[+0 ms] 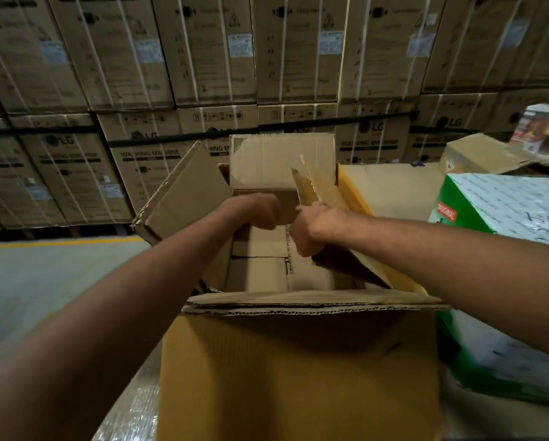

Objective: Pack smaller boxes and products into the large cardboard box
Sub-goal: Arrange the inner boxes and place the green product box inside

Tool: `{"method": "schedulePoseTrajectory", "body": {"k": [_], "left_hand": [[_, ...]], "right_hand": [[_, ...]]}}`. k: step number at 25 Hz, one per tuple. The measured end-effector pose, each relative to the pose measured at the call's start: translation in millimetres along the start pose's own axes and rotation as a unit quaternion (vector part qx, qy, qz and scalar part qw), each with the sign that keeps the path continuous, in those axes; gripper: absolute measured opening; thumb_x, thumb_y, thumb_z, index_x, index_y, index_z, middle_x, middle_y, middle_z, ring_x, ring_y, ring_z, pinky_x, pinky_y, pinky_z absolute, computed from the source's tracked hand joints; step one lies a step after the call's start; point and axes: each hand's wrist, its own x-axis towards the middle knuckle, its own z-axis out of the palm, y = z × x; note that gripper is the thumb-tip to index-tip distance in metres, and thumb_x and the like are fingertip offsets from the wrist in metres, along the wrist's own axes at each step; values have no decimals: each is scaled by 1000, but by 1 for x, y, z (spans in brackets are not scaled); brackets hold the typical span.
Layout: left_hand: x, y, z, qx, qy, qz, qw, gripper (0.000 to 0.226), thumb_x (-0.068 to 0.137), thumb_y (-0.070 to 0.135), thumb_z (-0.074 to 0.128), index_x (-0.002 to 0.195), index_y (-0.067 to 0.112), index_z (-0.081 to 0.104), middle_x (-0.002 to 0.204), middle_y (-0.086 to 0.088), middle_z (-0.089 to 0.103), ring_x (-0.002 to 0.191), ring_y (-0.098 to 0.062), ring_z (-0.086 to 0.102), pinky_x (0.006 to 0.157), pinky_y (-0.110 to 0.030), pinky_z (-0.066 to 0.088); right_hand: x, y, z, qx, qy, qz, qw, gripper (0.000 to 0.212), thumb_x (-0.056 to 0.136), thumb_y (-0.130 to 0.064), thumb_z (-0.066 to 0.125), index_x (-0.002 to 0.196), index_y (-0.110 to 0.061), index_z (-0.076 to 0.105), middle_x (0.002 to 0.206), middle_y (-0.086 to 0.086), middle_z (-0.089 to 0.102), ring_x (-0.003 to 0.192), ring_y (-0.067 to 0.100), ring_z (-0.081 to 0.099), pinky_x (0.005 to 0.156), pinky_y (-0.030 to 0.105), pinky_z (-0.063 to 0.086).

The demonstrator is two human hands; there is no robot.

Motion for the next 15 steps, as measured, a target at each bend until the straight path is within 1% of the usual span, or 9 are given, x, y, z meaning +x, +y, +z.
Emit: {"method": "schedulePoseTrajectory", "body": {"k": [2, 3, 4, 5, 6, 8, 10, 13, 15], "left_hand": [[7, 18, 4, -17, -46, 17, 999, 32, 99, 11, 59, 131, 13, 62, 129, -6, 64, 112, -22, 63, 100, -38, 53], [11, 26, 6, -37, -72, 28, 996, 38, 100, 13, 59, 138, 16, 58, 134, -4, 61, 119, -22, 61, 106, -42, 50], [13, 36, 8, -62, -97, 42, 993, 45, 101, 16, 59, 145, 19, 52, 138, -4, 59, 124, -24, 58, 110, -47, 48], [15, 49, 10, -91, -113, 62, 988, 50, 102, 18, 58, 150, 23, 46, 142, -5, 58, 127, -26, 57, 111, -50, 46], [15, 64, 12, -114, -125, 86, 982, 55, 103, 21, 57, 154, 26, 40, 145, -7, 55, 129, -28, 56, 112, -52, 44], [14, 96, 15, -151, -147, 125, 970, 62, 105, 29, 54, 160, 29, 25, 153, -8, 47, 135, -31, 51, 115, -54, 41], [12, 126, 20, -177, -180, 153, 955, 69, 106, 38, 50, 163, 31, 13, 161, -6, 38, 142, -32, 45, 116, -55, 37], [14, 157, 33, -158, -214, 184, 946, 77, 105, 45, 47, 163, 31, -1, 165, -4, 32, 146, -32, 39, 117, -56, 35], [17, 163, 42, -133, -221, 181, 949, 83, 104, 45, 50, 163, 30, -6, 167, -4, 27, 151, -31, 32, 120, -54, 32]], "right_hand": [[-14, 27, -1, -8, 59, 58, 997, 15, 95, -31, 66, 95, -17, 61, 114, 5, 56, 106, 23, 51, 90, 41, 44], [-20, 45, 2, -23, 70, 84, 994, 13, 94, -29, 67, 100, -17, 63, 105, 4, 56, 103, 22, 50, 92, 43, 43], [-28, 65, 5, -27, 74, 115, 990, 17, 95, -27, 66, 109, -17, 64, 103, 4, 55, 105, 22, 49, 97, 45, 42], [-33, 84, 12, -21, 64, 152, 986, 25, 95, -25, 65, 119, -17, 63, 108, 6, 55, 111, 24, 49, 100, 46, 42], [-37, 105, 20, 4, 53, 186, 981, 30, 96, -24, 63, 125, -17, 61, 117, 9, 55, 115, 26, 49, 97, 44, 44], [-37, 135, 43, 77, 36, 233, 969, 37, 94, -24, 58, 129, -16, 60, 127, 11, 52, 115, 25, 48, 82, 42, 46], [-32, 145, 63, 126, 36, 241, 962, 45, 89, -24, 55, 133, -19, 61, 135, 9, 46, 124, 27, 44, 77, 42, 47], [-26, 141, 80, 143, 99, 242, 955, 39, 92, -23, 62, 130, -20, 65, 151, 9, 37, 140, 30, 29, 95, 46, 48], [-25, 137, 84, 176, 163, 288, 927, 38, 87, -20, 74, 125, -17, 68, 162, 12, 23, 145, 34, 24, 98, 45, 49]]}}
